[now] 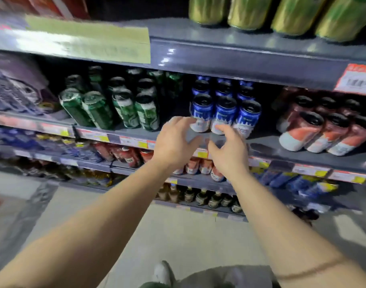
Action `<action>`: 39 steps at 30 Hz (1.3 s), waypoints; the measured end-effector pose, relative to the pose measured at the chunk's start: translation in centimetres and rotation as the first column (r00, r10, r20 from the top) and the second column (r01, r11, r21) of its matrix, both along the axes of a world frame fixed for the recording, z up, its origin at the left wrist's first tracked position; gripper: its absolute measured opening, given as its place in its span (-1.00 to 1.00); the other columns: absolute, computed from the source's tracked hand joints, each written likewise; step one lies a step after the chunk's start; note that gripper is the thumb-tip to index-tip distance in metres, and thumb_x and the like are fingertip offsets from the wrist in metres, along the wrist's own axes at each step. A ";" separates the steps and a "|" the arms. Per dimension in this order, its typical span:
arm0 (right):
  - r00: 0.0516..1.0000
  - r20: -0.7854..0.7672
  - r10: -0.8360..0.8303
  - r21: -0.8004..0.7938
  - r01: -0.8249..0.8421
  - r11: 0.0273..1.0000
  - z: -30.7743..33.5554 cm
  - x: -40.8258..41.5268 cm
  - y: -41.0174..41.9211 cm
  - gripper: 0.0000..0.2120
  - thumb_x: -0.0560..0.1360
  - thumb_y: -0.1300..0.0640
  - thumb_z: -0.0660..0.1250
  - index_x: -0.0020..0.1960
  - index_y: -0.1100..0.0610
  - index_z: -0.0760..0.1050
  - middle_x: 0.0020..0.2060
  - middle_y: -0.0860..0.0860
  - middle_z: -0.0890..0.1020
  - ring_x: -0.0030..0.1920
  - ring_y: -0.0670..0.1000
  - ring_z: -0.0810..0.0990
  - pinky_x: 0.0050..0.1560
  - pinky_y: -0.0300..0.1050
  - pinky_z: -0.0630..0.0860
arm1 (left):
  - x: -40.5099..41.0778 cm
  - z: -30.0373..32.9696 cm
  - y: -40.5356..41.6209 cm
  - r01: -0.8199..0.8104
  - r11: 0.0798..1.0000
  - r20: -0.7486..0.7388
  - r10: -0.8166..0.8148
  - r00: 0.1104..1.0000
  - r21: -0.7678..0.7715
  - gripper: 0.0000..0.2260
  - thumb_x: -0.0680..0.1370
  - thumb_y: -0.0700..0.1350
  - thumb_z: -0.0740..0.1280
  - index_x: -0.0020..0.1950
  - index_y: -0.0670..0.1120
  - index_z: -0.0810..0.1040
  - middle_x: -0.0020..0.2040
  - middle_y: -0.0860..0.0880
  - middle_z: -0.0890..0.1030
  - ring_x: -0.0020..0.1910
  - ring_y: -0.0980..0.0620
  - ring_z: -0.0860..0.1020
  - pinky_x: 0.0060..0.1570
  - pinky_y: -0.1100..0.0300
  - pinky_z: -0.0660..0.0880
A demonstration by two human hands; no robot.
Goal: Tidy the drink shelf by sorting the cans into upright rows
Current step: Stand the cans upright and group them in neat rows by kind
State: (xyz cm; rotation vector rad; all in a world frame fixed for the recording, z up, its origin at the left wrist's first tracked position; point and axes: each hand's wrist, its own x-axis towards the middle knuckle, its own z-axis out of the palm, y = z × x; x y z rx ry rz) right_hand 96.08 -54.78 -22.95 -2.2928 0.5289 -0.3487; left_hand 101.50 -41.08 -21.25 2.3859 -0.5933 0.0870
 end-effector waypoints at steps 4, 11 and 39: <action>0.997 -0.034 0.064 0.019 -0.063 0.998 0.4 2.8 3.8 -0.59 0.51 0.01 0.35 0.34 -0.04 0.41 0.26 -0.05 0.48 0.28 0.05 0.42 0.23 0.01 0.43 | 2.5 -0.2 4.5 -0.138 0.990 -0.064 0.135 0.989 -0.035 -0.55 0.52 -0.01 0.39 0.38 -0.08 0.44 0.30 -0.09 0.48 0.30 -0.07 0.43 0.25 0.07 0.40; 0.981 -0.087 0.176 0.131 -0.164 0.978 -0.8 8.3 7.2 -0.46 0.48 -0.02 0.39 0.41 -0.02 0.31 0.32 -0.02 0.47 0.30 0.02 0.44 0.16 -0.06 0.41 | 6.9 -1.9 10.5 -0.545 0.808 -0.285 0.480 0.830 -0.224 -0.46 0.45 0.02 0.48 0.34 -0.11 0.38 0.23 -0.07 0.44 0.21 -0.05 0.45 0.24 0.05 0.43; 0.958 -0.024 -0.286 0.118 0.287 0.951 -4.5 16.6 11.4 -0.33 0.31 -0.04 0.54 0.30 0.12 0.35 0.11 0.04 0.60 0.13 0.10 0.57 -0.04 -0.16 0.43 | 16.5 -6.6 12.9 -0.021 0.910 -0.278 -0.104 0.955 -0.413 -0.58 0.43 -0.16 0.52 0.18 -0.04 0.39 0.02 0.16 0.51 -0.05 0.31 0.47 -0.09 0.64 0.32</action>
